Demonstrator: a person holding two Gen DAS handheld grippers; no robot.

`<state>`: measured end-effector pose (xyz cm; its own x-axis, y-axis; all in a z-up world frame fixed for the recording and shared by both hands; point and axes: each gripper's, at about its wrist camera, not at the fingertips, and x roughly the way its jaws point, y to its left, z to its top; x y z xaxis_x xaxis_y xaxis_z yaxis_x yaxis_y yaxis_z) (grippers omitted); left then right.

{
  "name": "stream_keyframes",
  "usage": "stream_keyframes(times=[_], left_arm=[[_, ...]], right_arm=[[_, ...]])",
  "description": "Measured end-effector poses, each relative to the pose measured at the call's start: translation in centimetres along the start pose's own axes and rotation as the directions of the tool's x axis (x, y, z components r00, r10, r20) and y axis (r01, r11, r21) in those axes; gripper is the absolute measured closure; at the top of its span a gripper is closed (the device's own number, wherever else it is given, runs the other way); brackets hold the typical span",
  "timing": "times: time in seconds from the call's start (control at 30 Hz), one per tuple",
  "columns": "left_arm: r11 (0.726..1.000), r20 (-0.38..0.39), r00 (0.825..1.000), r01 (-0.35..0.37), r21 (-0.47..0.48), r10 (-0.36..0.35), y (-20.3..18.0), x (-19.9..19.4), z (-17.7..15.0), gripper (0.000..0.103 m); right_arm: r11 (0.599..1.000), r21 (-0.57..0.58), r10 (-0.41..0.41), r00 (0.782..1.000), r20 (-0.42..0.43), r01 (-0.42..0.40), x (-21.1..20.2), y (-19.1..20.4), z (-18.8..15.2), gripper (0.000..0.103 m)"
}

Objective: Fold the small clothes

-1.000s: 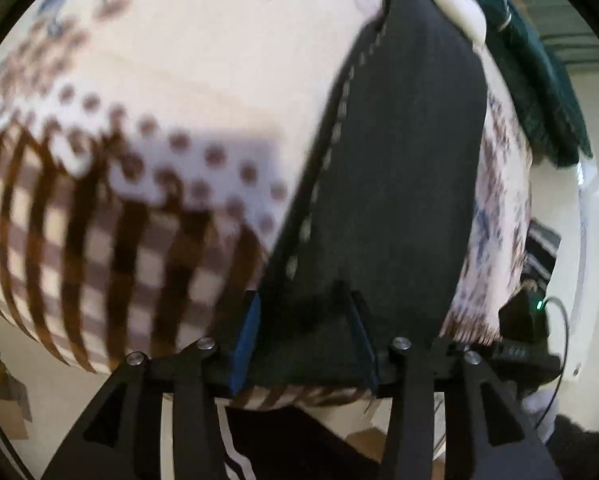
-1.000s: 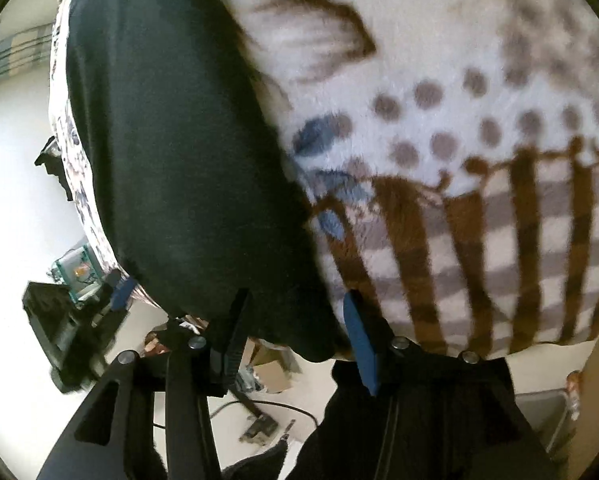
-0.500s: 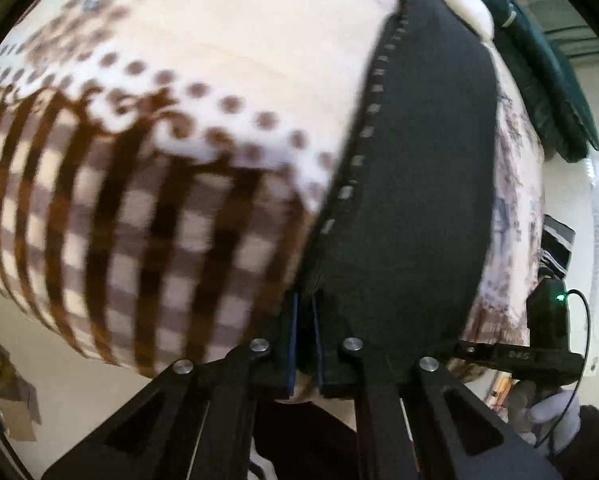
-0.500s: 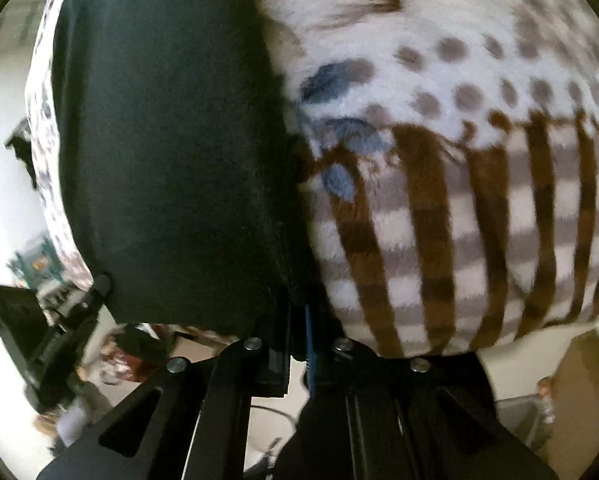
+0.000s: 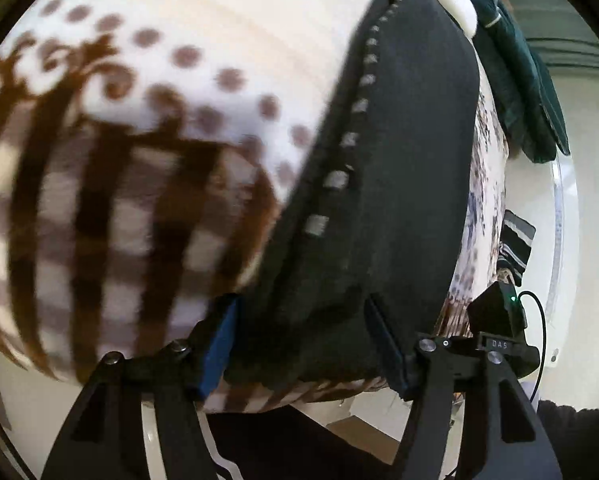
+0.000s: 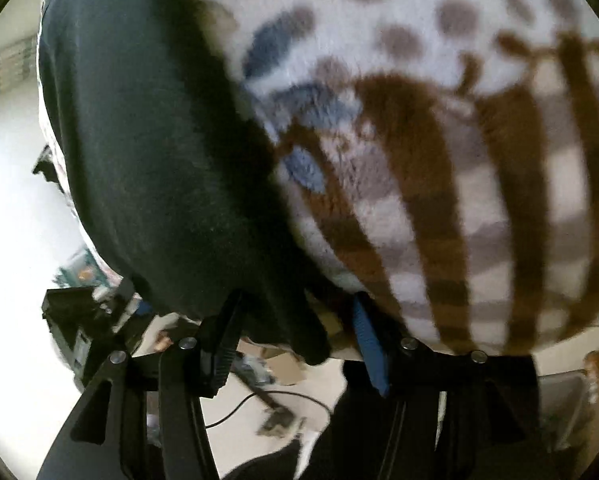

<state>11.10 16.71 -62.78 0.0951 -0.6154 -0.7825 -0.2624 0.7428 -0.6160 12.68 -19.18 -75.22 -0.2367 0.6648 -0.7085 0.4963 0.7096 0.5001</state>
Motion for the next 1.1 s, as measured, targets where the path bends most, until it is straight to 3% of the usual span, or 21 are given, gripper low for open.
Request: stream_keyframes(times=[0.03, 0.07, 0.1, 0.13, 0.23, 0.4, 0.57, 0.7, 0.83, 0.9, 1.1], left_arm=[[1.0, 0.004, 1.0, 0.01, 0.005, -0.01, -0.2, 0.0, -0.1, 0.044], [1.0, 0.005, 1.0, 0.012, 0.009, -0.012, -0.5, 0.0, -0.2, 0.068], [1.0, -0.004, 1.0, 0.005, 0.015, -0.005, -0.8, 0.1, -0.3, 0.088], [1.0, -0.016, 1.0, 0.012, 0.017, -0.012, -1.1, 0.2, -0.4, 0.093], [1.0, -0.005, 1.0, 0.0, 0.026, 0.0, -2.2, -0.8, -0.6, 0.093], [0.997, 0.053, 0.998, 0.035, 0.063, -0.039, -6.1, -3.6, -0.4, 0.093], [0.99, 0.169, 0.982, 0.069, 0.124, -0.089, -11.2, -6.9, 2.9, 0.093], [0.981, 0.256, 0.955, 0.109, 0.161, -0.148, -14.7, -8.6, 8.8, 0.093], [0.972, 0.31, 0.933, 0.124, 0.202, -0.183, -17.4, -8.2, 17.3, 0.093], [0.97, 0.323, 0.927, 0.129, 0.204, -0.191, -18.0, -7.6, 21.1, 0.093], [0.967, 0.37, 0.906, 0.131, 0.218, -0.206, -20.1, -5.5, 33.7, 0.093]], right_arm=[[1.0, 0.003, 0.015, 1.0, 0.001, -0.015, 0.2, 0.2, 0.1, 0.047], [1.0, 0.01, 0.028, 1.0, 0.005, -0.028, 0.4, 0.1, 0.1, 0.048], [0.998, 0.025, 0.049, 0.999, 0.018, -0.049, 0.5, 0.0, -0.1, 0.059], [0.997, 0.034, 0.065, 0.998, 0.027, -0.065, 0.4, 0.0, -0.2, 0.08], [0.996, 0.026, 0.09, 0.995, 0.042, -0.091, 0.4, 0.3, -0.8, 0.094], [0.989, -0.032, 0.143, 0.988, 0.057, -0.141, -1.7, 3.2, -2.5, 0.095], [0.968, -0.113, 0.24, 0.962, 0.128, -0.226, -6.3, 8.9, -2.3, 0.096], [0.948, -0.138, 0.311, 0.923, 0.225, -0.286, -11.0, 13.7, 0.7, 0.096], [0.932, -0.174, 0.358, 0.877, 0.319, -0.317, -15.3, 18.4, 5.8, 0.096], [0.936, -0.188, 0.349, 0.864, 0.364, -0.298, -18.1, 20.2, 10.4, 0.096], [0.953, -0.169, 0.302, 0.842, 0.447, -0.252, -21.1, 25.5, 23.3, 0.096]])
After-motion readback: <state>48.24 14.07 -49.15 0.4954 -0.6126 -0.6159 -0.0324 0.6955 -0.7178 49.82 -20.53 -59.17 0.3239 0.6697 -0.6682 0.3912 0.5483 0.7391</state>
